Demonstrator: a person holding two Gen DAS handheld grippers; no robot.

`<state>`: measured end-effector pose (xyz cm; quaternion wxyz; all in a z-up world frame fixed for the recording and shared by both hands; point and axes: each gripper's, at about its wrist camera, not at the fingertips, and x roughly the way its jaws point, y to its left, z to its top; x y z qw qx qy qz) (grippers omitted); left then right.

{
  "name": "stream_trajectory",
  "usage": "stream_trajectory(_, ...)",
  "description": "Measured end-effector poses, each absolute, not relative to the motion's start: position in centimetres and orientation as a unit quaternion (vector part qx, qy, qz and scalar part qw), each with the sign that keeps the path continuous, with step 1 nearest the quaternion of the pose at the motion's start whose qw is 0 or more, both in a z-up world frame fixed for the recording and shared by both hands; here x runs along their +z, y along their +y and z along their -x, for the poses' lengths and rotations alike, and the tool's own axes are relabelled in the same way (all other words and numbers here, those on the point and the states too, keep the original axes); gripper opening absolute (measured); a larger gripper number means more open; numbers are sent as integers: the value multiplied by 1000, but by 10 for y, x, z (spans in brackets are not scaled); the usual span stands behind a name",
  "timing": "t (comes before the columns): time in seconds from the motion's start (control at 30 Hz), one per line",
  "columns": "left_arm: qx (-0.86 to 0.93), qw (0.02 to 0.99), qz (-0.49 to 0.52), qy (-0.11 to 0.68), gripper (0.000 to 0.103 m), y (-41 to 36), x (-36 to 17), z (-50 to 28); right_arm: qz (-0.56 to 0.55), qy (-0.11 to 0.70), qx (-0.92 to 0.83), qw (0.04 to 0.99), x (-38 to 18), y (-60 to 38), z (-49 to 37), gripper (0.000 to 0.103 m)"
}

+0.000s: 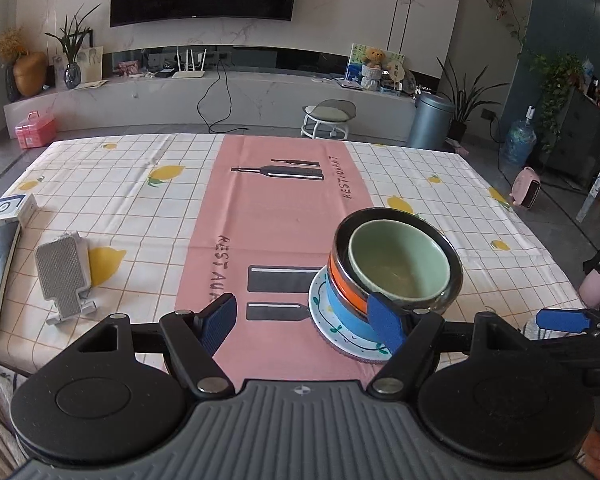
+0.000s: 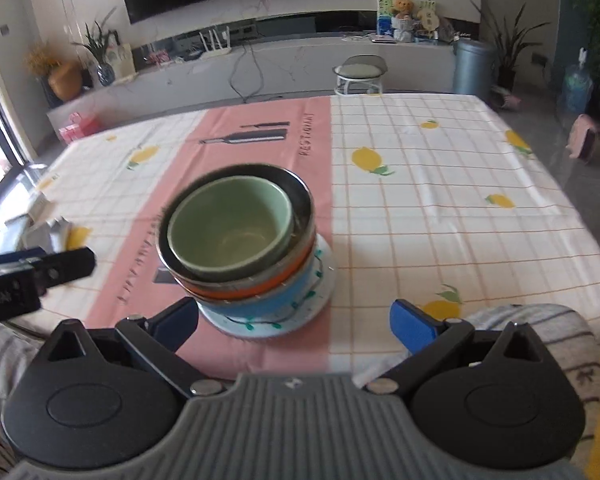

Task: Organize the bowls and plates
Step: 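Open both grippers and pull them back from the stack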

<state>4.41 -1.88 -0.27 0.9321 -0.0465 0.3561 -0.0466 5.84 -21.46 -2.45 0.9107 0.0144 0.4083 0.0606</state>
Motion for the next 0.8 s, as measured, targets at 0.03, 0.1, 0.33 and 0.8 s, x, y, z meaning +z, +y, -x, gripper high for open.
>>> stream_trajectory(0.03,-50,931,37,360,85,-23,-3,-41,6,406,49,913,-27,-212,-53,100)
stream_trajectory(0.1,-50,930,25,363,82,-29,-5,-36,23,402,51,914,-28,-208,-44,100)
stream_trajectory(0.33,-41,933,19,357,83,-42,-6,-17,21,407,65,911,-32,-204,-36,100)
stream_trajectory(0.8,-27,931,20,364,85,-45,-9,-14,7,413,79,907,-38,-199,-32,100)
